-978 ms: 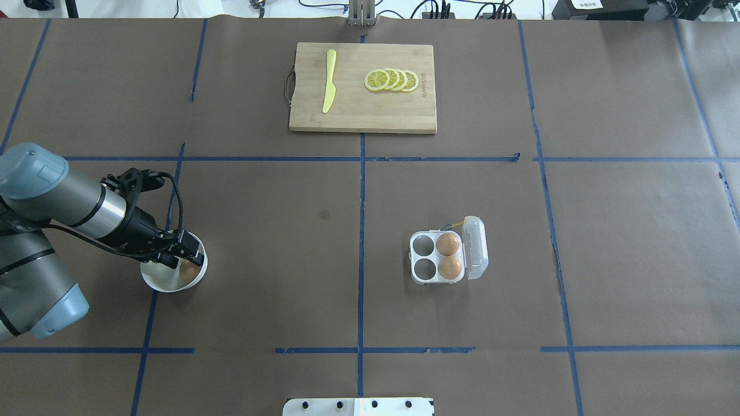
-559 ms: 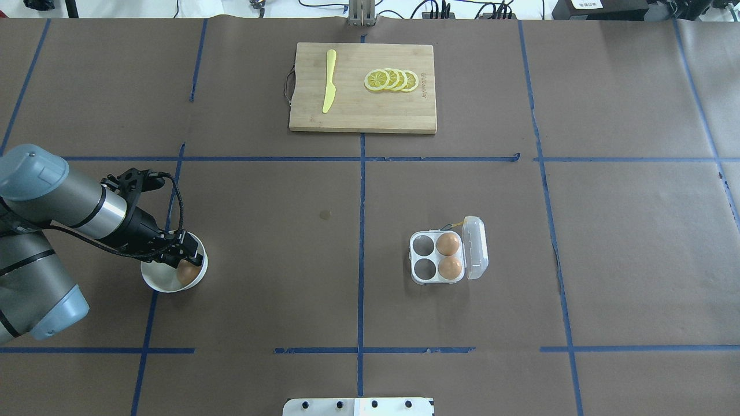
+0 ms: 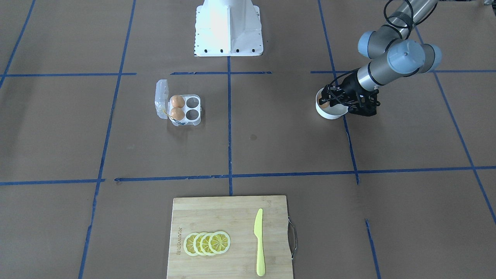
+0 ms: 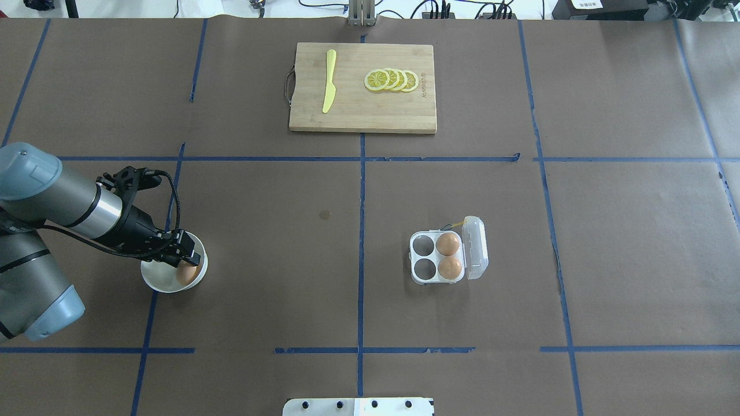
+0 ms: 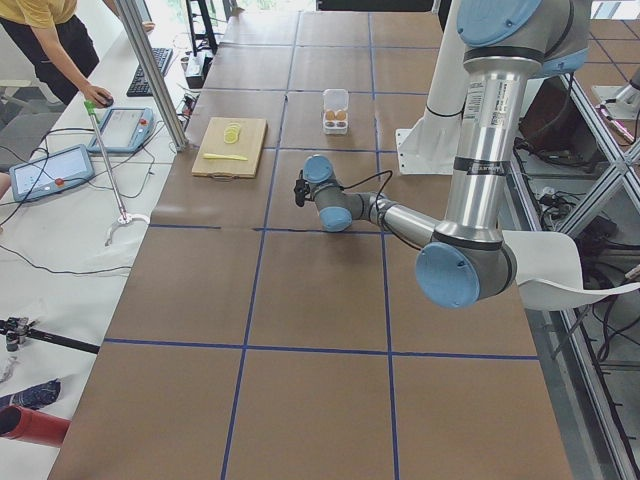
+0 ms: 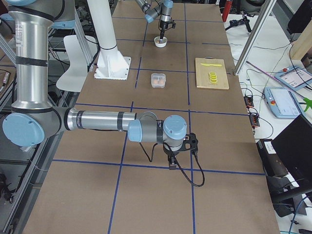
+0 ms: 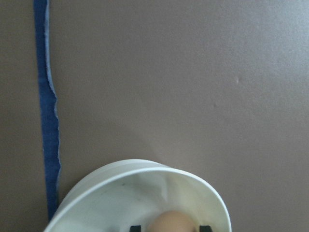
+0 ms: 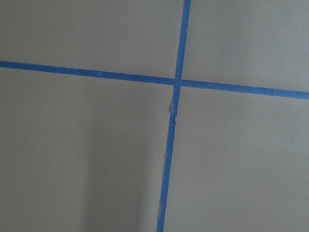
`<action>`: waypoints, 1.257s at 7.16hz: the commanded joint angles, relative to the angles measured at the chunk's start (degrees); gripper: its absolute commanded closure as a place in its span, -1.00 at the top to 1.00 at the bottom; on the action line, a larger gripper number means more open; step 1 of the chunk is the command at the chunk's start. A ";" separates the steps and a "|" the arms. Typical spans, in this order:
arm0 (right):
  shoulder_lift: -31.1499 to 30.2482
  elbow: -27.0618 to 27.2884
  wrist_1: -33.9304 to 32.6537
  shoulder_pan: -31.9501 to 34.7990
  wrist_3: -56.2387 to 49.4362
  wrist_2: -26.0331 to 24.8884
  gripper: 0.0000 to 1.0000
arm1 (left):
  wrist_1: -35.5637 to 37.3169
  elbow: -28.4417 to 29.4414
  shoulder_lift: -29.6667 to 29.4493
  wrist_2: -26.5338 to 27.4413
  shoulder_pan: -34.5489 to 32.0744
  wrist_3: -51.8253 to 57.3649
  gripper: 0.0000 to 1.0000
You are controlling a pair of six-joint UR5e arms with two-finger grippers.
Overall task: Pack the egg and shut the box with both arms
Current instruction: 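Close the left gripper on the brown egg and lift it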
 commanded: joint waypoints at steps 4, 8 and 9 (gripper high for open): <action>0.00 0.08 0.00 0.00 0.00 0.06 1.00 | 0.02 -2.90 0.91 -0.06 -1.16 0.00 -1.00; 0.00 0.17 0.00 0.00 0.00 0.06 1.00 | 0.29 -5.11 -0.49 -0.24 -3.72 -0.09 -1.00; 0.00 0.17 0.00 0.00 0.00 0.06 1.00 | 1.77 -4.24 -4.07 -0.06 -3.45 -0.78 -1.00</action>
